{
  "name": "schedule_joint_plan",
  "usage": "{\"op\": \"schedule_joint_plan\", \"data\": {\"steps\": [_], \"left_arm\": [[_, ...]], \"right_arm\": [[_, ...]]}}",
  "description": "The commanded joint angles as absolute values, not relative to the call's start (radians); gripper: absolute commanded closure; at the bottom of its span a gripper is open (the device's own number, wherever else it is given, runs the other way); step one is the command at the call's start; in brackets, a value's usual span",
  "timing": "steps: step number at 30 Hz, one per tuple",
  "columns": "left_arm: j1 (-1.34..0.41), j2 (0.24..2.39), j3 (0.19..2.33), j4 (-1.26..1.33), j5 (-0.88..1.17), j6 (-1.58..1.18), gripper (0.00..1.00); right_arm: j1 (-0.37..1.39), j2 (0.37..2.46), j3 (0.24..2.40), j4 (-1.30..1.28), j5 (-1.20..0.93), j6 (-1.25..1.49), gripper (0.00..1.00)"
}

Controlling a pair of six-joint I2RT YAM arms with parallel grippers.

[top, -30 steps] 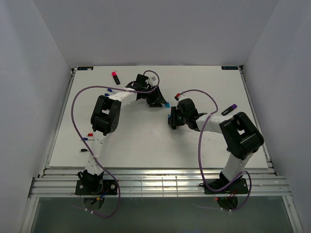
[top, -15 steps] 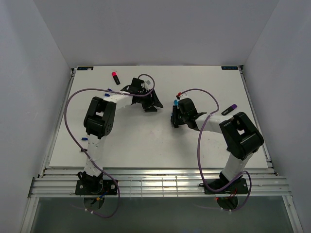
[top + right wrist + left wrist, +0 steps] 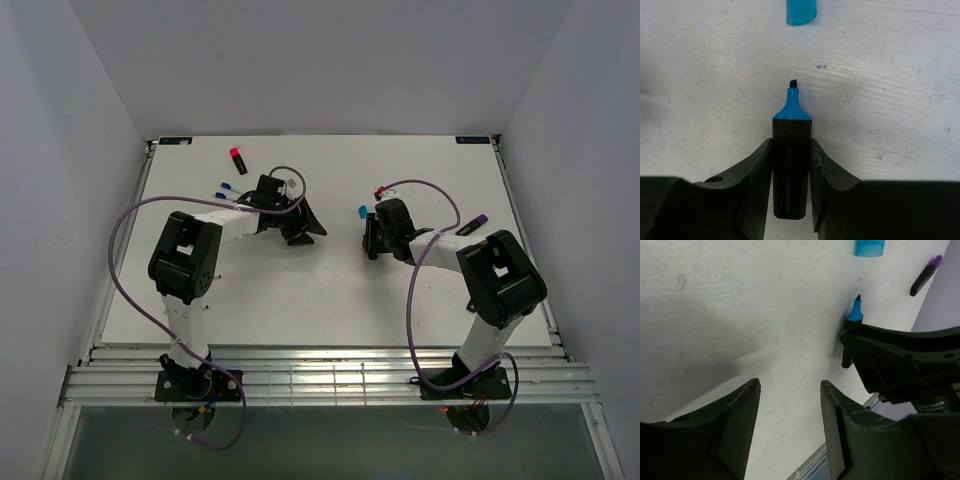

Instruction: Open the pen caps

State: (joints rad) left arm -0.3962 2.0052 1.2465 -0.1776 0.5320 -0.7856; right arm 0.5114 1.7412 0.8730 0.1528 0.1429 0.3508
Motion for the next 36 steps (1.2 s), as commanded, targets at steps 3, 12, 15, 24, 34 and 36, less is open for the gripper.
{"op": "schedule_joint_plan", "data": {"steps": [3,12,15,24,34,36], "left_arm": [[-0.394,1.858,1.192,-0.123,0.540,-0.798,0.38],[-0.394,1.799,1.152,-0.107,0.561,-0.793,0.38],[-0.394,1.781,1.135,-0.101,0.566,-0.793,0.38],[-0.402,1.738,1.098,-0.069,0.577,-0.805,0.35],[-0.422,1.632,1.060,-0.058,0.558,-0.805,0.32],[-0.426,1.615,1.060,-0.055,0.561,-0.808,0.32]], "right_arm": [[0.495,1.732,0.836,0.035,0.176,0.331,0.82],[0.488,1.766,0.847,0.028,0.192,0.325,0.73],[0.485,1.766,0.853,0.017,0.210,0.316,0.68],[0.480,1.706,0.864,0.034,0.198,0.258,0.29],[0.283,1.543,1.034,-0.228,0.369,0.316,0.20],[0.224,1.554,1.070,-0.314,0.394,0.342,0.20]]}}
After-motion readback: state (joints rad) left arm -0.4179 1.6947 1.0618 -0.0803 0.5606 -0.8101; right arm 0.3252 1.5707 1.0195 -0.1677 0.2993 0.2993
